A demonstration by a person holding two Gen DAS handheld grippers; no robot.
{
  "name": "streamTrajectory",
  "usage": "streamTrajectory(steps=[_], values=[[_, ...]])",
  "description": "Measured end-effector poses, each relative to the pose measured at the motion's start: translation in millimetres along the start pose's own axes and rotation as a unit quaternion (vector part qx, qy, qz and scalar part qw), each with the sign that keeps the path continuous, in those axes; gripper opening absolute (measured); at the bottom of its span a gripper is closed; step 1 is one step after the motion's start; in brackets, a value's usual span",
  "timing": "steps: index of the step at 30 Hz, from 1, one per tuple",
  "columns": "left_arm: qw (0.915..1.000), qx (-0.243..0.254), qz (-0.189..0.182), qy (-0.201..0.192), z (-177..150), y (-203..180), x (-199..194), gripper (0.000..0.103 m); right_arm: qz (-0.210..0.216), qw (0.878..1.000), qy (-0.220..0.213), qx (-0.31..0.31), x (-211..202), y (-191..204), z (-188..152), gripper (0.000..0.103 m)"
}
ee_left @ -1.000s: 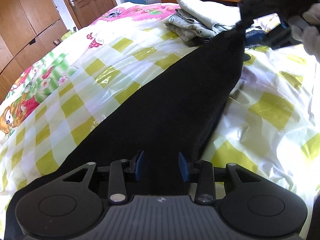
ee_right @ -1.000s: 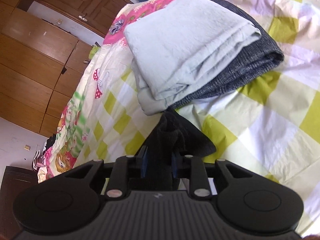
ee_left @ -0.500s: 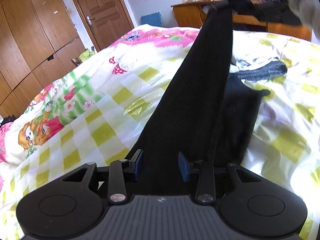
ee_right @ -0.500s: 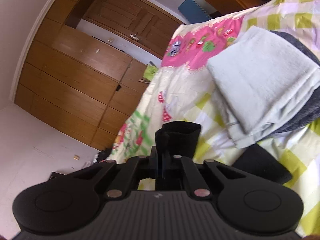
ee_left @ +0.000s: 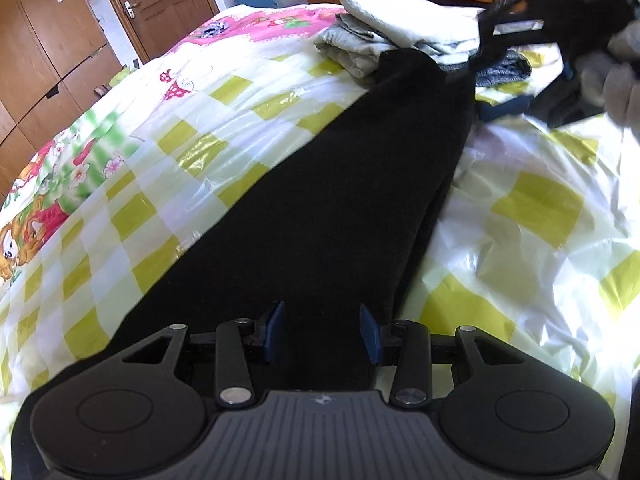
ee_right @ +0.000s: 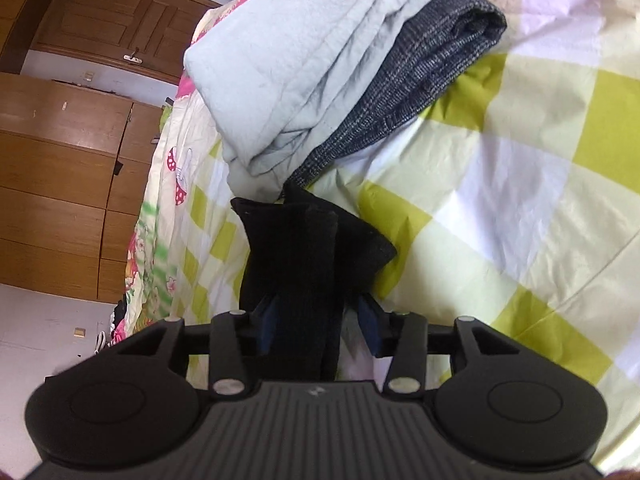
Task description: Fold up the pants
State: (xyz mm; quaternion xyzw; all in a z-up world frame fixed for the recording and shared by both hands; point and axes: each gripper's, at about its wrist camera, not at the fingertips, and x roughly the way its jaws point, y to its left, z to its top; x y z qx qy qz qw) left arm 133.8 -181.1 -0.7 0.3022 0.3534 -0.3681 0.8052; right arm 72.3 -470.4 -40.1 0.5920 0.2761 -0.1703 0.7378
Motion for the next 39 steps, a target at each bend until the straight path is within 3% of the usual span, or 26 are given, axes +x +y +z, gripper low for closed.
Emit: streamTrajectory(steps=[3, 7, 11, 12, 13, 14, 19, 27, 32, 35, 39], values=[[0.9999, 0.004, 0.009, -0.011, 2, 1, 4, 0.054, -0.003, 1.0, 0.003, -0.002, 17, -2, -2, 0.043], [0.9995, -0.002, 0.023, -0.02, 4, 4, 6, 0.054, 0.017, 1.0, 0.007, 0.0, 3, -2, -13, 0.045], [0.9989, -0.024, 0.014, -0.038, 8, 5, 10, 0.054, 0.033, 0.999, -0.001, -0.023, 20, 1, -11, 0.046], [0.9987, -0.021, 0.013, -0.045, 9, 3, 14, 0.054, 0.041, 0.999, -0.003, -0.024, 26, 2, -10, 0.041], [0.9984, -0.018, 0.01, -0.053, 9, 2, 18, 0.054, 0.044, 0.999, -0.011, -0.024, 30, 3, -11, 0.022], [0.9981, -0.015, 0.006, -0.059, 7, 1, 23, 0.054, 0.041, 0.999, -0.014, -0.02, 34, 3, -12, 0.009], [0.9963, -0.023, -0.01, -0.082, -13, 0, 37, 0.054, 0.06, 0.997, -0.048, -0.009, 10, -5, -20, 0.008], [0.9887, -0.039, -0.046, -0.137, -31, -27, 16, 0.054, 0.043, 0.993, -0.101, -0.041, -56, -27, -32, 0.008], [0.9866, -0.037, -0.01, -0.158, -38, -38, -7, 0.055, 0.059, 0.987, -0.117, -0.088, -86, -30, -35, 0.008], [0.9875, -0.045, 0.034, -0.147, -43, -38, -17, 0.055, 0.054, 0.977, -0.132, -0.156, -103, -13, -46, 0.008], [0.9888, -0.077, 0.06, -0.113, -55, -37, -25, 0.055, 0.067, 0.969, -0.125, -0.204, -113, 13, -63, 0.008]])
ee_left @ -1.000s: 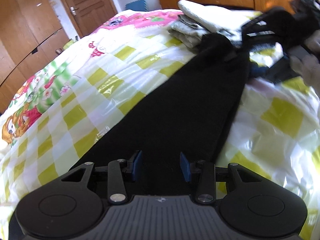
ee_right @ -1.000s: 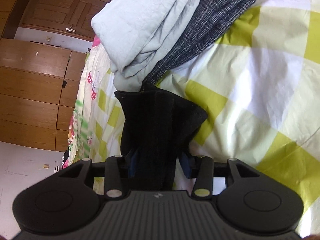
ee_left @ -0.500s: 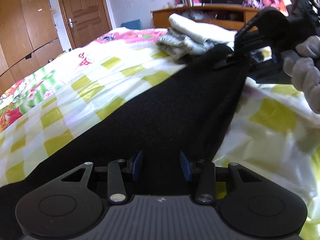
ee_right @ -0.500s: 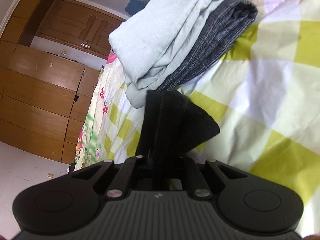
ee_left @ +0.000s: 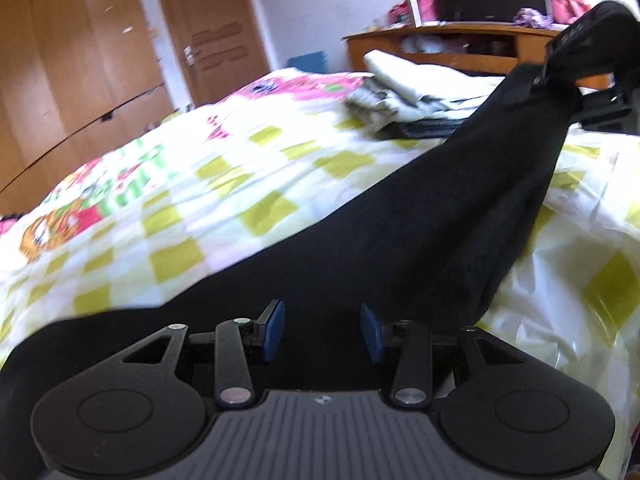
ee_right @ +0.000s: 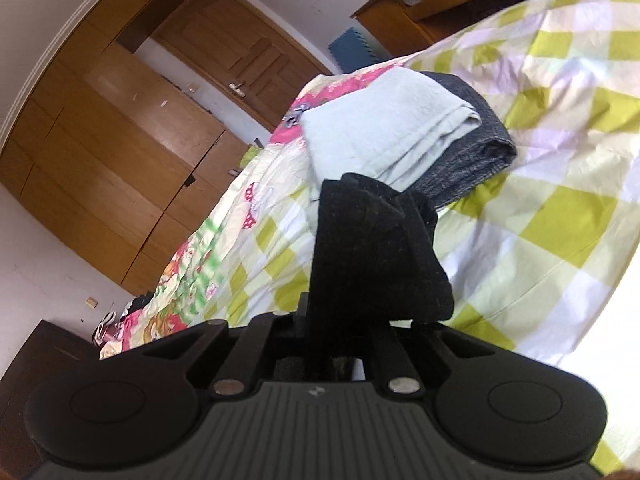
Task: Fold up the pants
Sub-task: 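Lift the leg cuffs with the right gripper and lay them over the pants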
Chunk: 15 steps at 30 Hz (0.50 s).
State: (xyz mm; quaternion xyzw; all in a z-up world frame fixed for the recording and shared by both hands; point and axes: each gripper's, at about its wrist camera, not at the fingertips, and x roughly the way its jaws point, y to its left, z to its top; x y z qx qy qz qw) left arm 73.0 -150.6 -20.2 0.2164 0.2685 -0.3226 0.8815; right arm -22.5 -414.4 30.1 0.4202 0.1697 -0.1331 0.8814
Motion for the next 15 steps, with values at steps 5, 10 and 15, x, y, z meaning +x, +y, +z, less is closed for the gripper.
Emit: streamTrajectory(steps=[5, 10, 15], values=[[0.9981, -0.043, 0.038, 0.021, -11, 17, -17, 0.055, 0.023, 0.998, -0.002, -0.061, -5, 50, -7, 0.008], [0.9953, -0.075, 0.055, 0.028, -25, 43, -25, 0.055, 0.042, 0.992, 0.011, -0.118, 5, 106, -18, 0.008], [0.9913, -0.108, 0.07, 0.025, -39, 74, -31, 0.055, 0.061, 0.981, 0.046, -0.18, 30, 164, -50, 0.008]])
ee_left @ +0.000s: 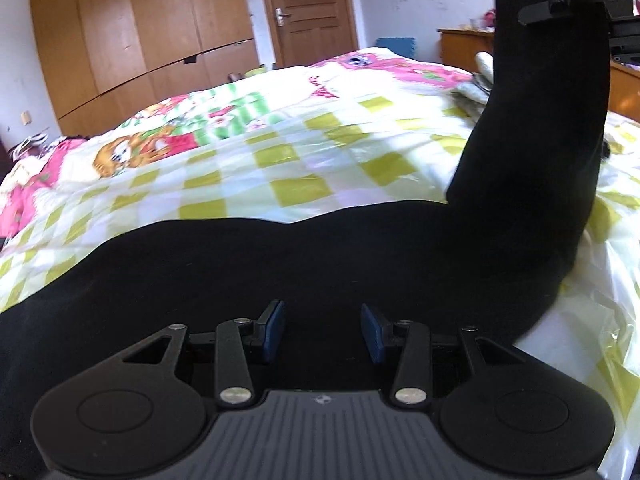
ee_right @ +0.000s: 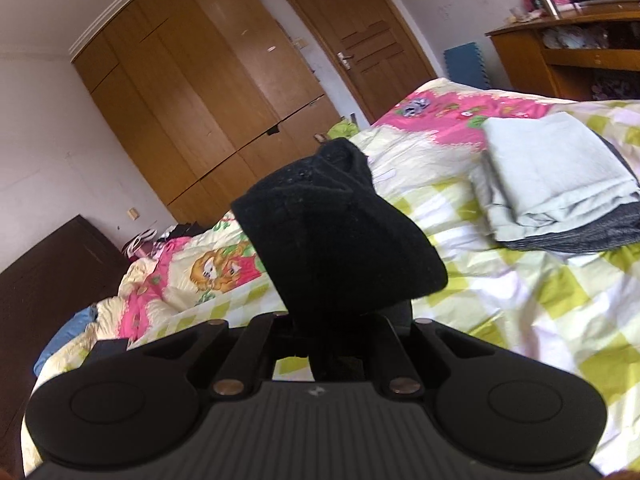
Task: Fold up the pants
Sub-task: 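Lift the leg cuffs with the right gripper and lay them over the pants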
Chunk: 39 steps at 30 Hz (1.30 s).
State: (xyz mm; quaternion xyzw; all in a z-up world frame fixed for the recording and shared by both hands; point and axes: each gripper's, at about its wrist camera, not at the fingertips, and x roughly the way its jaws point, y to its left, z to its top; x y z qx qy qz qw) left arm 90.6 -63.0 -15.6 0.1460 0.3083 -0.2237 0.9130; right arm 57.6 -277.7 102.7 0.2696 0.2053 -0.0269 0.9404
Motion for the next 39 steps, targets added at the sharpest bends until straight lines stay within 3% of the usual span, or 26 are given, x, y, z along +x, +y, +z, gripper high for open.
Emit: streamTrajectory(steps=[5, 12, 19, 24, 33, 39], values=[[0.9995, -0.024, 0.02, -0.004, -9, 34, -4, 0.055, 0.026, 0.997, 0.05, -0.05, 39, 55, -22, 0.008], [0.9965, -0.07, 0.045, -0.005, -23, 73, -14, 0.055, 0.032, 0.99, 0.104, -0.088, 70, 96, -53, 0.008], [0.9945, -0.085, 0.059, -0.013, -36, 92, -24, 0.055, 0.032, 0.988, 0.104, -0.114, 70, 121, -59, 0.008], [0.9919, -0.084, 0.092, -0.026, -50, 110, -40, 0.055, 0.044, 0.984, 0.1, -0.138, 72, 148, -62, 0.008], [0.977, -0.127, 0.168, -0.031, -73, 162, -57, 0.055, 0.077, 0.972, 0.128, -0.184, 107, 213, -95, 0.008], [0.9673, -0.177, 0.182, -0.012, -101, 194, -56, 0.055, 0.104, 0.96, 0.141, -0.217, 127, 261, -119, 0.008]])
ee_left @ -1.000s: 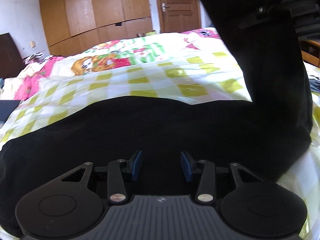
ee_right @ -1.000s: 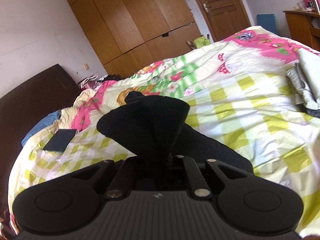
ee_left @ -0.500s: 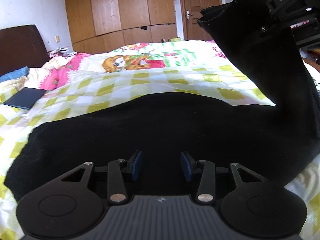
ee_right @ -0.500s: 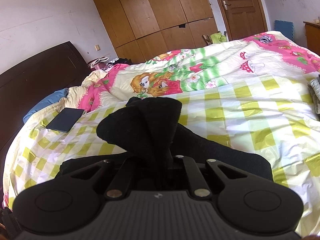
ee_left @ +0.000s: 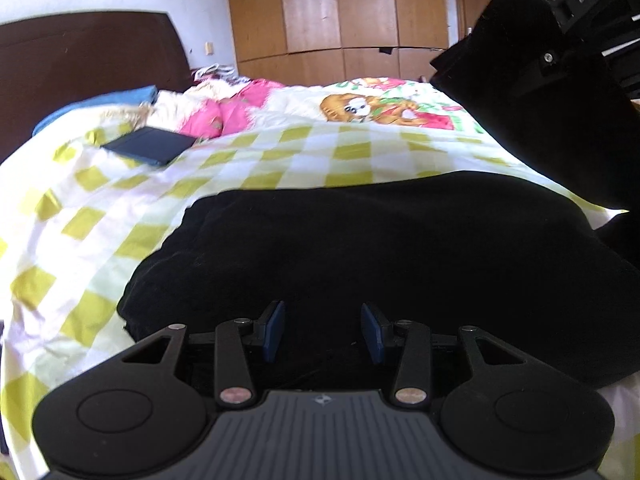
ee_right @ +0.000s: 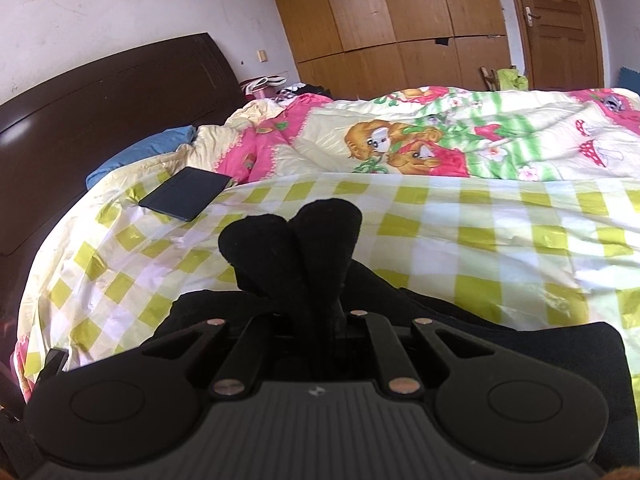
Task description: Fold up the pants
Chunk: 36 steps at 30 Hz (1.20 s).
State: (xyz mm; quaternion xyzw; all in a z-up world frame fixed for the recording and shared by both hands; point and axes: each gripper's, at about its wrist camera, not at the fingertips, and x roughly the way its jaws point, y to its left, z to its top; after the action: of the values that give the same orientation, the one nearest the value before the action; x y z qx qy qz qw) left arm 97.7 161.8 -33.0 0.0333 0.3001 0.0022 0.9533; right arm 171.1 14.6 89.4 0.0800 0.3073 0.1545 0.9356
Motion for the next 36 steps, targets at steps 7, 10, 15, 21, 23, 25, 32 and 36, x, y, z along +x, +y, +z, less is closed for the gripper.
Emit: streamTrajectory(steps=[7, 10, 15, 21, 23, 25, 32, 36], values=[[0.9999, 0.002, -0.016, 0.0, -9, 5, 0, 0.055, 0.034, 0.997, 0.023, -0.062, 51, 68, -2, 0.008], [0.9998, -0.003, -0.02, -0.002, -13, 11, -1, 0.056, 0.036, 0.993, 0.049, -0.105, 78, 95, -13, 0.008], [0.9991, -0.026, -0.035, -0.002, -17, 20, -2, 0.056, 0.038, 0.982, 0.071, -0.173, 105, 124, -28, 0.008], [0.9984, -0.042, -0.037, 0.008, -19, 24, 2, 0.056, 0.049, 0.982, 0.031, -0.181, 92, 135, -22, 0.008], [0.9981, -0.045, -0.039, 0.013, -19, 24, 4, 0.055, 0.049, 0.989, 0.007, -0.14, 89, 128, -5, 0.008], [0.9979, -0.048, -0.04, 0.015, -18, 24, 5, 0.055, 0.049, 0.989, -0.005, -0.143, 89, 132, 2, 0.008], [0.9982, -0.042, -0.039, 0.013, -17, 27, 8, 0.055, 0.086, 0.973, 0.036, -0.212, 117, 172, -23, 0.008], [0.9983, -0.04, -0.041, 0.012, -20, 27, 6, 0.055, 0.104, 0.951, 0.102, -0.272, 133, 189, -40, 0.01]])
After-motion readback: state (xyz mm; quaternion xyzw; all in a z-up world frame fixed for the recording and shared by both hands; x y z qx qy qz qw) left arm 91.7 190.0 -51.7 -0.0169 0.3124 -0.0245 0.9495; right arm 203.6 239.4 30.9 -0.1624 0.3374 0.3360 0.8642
